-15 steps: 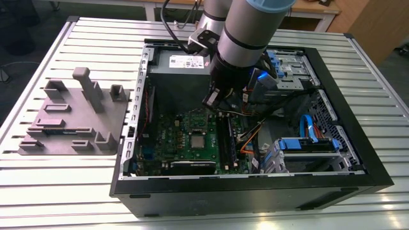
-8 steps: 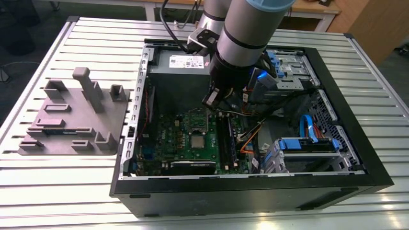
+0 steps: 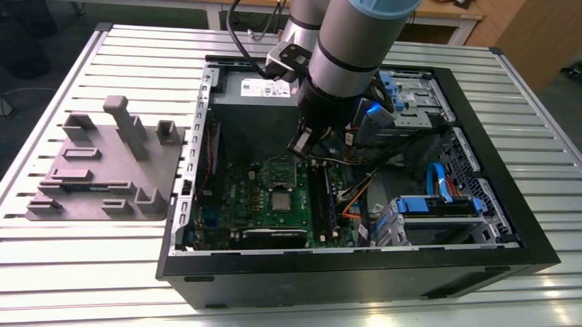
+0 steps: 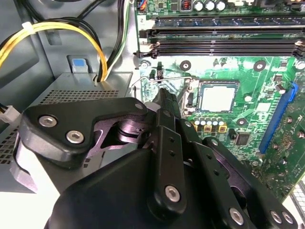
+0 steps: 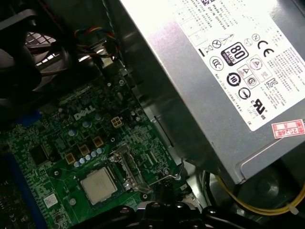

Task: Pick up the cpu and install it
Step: 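Close the cpu cover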

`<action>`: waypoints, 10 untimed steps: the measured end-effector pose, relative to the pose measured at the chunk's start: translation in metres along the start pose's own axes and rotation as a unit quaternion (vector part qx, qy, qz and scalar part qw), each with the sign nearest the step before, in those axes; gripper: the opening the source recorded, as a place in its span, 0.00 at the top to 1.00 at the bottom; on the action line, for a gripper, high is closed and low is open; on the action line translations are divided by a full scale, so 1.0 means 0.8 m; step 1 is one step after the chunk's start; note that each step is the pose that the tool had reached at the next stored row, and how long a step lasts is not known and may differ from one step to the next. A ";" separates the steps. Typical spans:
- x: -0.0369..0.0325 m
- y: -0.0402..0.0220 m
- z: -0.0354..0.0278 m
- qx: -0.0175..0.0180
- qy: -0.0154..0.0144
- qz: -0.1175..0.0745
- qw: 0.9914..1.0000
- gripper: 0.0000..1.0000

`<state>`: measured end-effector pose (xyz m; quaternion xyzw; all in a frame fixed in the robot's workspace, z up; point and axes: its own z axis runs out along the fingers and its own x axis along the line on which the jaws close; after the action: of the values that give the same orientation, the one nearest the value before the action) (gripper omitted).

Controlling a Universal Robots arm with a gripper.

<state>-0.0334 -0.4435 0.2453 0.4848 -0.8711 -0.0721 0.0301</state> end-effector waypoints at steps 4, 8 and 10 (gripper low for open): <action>0.0037 -0.0022 -0.0004 0.000 0.000 -0.001 1.000 0.90; 0.0064 -0.0037 -0.0007 0.000 0.000 -0.001 1.000 0.90; 0.0063 -0.0038 -0.0007 0.000 0.000 -0.001 1.000 0.90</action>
<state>-0.0335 -0.4494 0.2453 0.4861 -0.8704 -0.0719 0.0304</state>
